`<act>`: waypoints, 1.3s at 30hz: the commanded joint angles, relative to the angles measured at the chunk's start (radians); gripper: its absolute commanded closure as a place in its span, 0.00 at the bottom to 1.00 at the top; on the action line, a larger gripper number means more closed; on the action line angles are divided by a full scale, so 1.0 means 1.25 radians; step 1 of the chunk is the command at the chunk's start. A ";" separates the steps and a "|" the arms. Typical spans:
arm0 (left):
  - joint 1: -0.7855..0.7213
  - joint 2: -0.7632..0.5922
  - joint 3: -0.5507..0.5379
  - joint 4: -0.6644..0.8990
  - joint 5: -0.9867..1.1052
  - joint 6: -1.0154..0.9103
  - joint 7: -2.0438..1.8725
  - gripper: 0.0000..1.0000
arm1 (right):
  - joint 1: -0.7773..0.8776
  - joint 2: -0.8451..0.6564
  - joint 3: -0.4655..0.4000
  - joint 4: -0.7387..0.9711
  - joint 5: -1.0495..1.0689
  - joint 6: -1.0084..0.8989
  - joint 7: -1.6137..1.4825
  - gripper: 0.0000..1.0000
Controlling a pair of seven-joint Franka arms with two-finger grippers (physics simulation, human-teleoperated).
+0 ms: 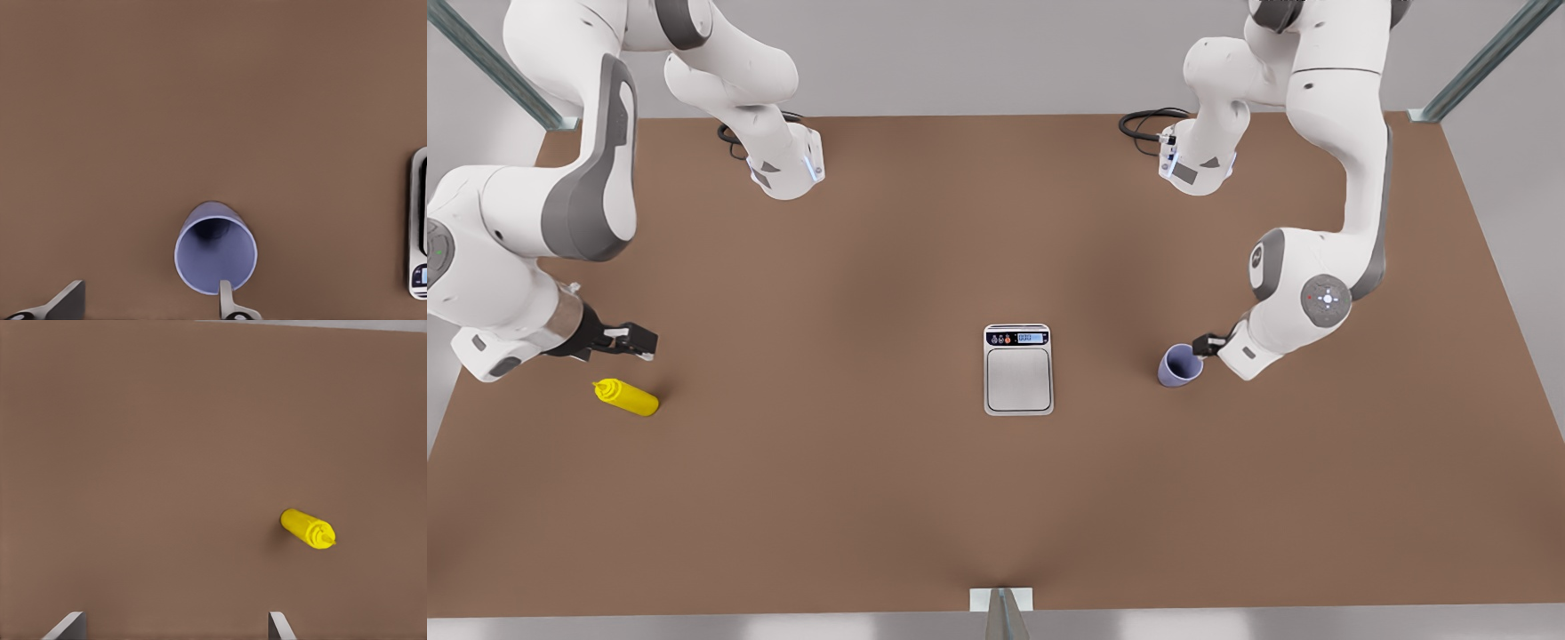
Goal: Move cup to the weight, pick up sauce bottle, pour sauce
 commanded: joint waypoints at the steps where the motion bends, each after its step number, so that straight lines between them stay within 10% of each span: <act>1: 0.000 0.006 0.000 0.000 0.001 0.003 0.000 0.12 | 0.000 0.000 0.000 0.000 0.000 0.000 0.000 0.00; 12: -0.025 0.063 0.000 -0.039 -0.001 0.095 -0.012 0.24 | 0.002 0.008 0.000 0.000 0.001 0.007 0.000 0.00; 30: -0.044 0.155 0.000 -0.039 -0.018 0.170 -0.011 0.79 | 0.003 0.015 0.000 0.000 0.003 0.010 -0.001 0.00; 39: -0.043 0.154 0.000 -0.039 -0.019 0.169 -0.010 0.79 | -0.002 0.020 0.000 0.000 0.007 0.012 -0.004 0.00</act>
